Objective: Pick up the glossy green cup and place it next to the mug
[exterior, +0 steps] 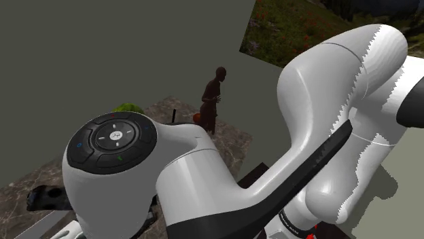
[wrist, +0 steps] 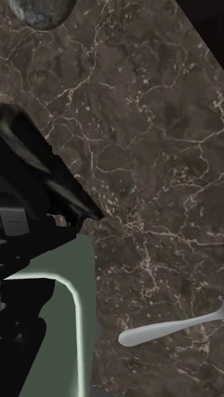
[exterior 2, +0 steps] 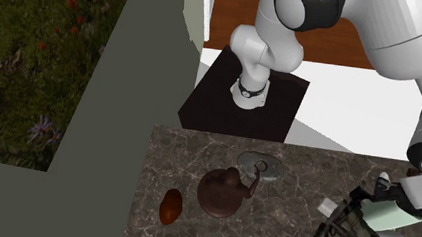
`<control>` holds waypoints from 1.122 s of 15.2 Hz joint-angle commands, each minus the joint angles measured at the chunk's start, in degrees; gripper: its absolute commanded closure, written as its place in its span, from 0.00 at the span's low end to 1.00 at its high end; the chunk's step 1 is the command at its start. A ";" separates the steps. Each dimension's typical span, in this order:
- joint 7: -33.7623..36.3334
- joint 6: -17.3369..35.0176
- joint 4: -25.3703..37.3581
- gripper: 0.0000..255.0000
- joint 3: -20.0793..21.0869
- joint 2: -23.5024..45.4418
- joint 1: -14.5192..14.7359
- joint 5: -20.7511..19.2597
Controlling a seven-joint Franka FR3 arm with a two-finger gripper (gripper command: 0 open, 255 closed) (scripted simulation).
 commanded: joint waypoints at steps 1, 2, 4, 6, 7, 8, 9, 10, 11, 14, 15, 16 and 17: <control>0.50 0.15 -0.40 1.00 -0.44 0.59 0.30 -0.73; 0.51 0.15 -0.40 1.00 -0.44 0.59 0.30 -0.73; 0.51 0.15 -0.40 1.00 -0.43 0.60 0.29 -0.73; 0.51 0.15 -0.40 1.00 -0.41 0.60 0.28 -0.74; 0.51 0.15 -0.39 1.00 -0.41 0.61 0.27 -0.74; 0.64 0.32 -0.58 0.00 -0.42 0.62 0.32 -0.81; 0.85 0.30 -0.52 0.00 -0.48 0.77 0.50 -0.97; 0.88 0.30 -0.53 0.00 -0.45 0.73 0.51 -0.93; 1.00 0.29 -0.48 0.00 -0.51 0.86 0.62 -1.07; -0.93 -1.16 0.25 0.00 0.71 -1.16 -0.84 1.42; -2.38 -2.52 0.99 0.00 1.73 -2.95 -1.92 3.58; -3.84 -3.94 1.81 0.00 2.59 -4.75 -2.91 5.73; -5.00 -5.10 2.53 0.00 3.06 -6.18 -3.54 7.41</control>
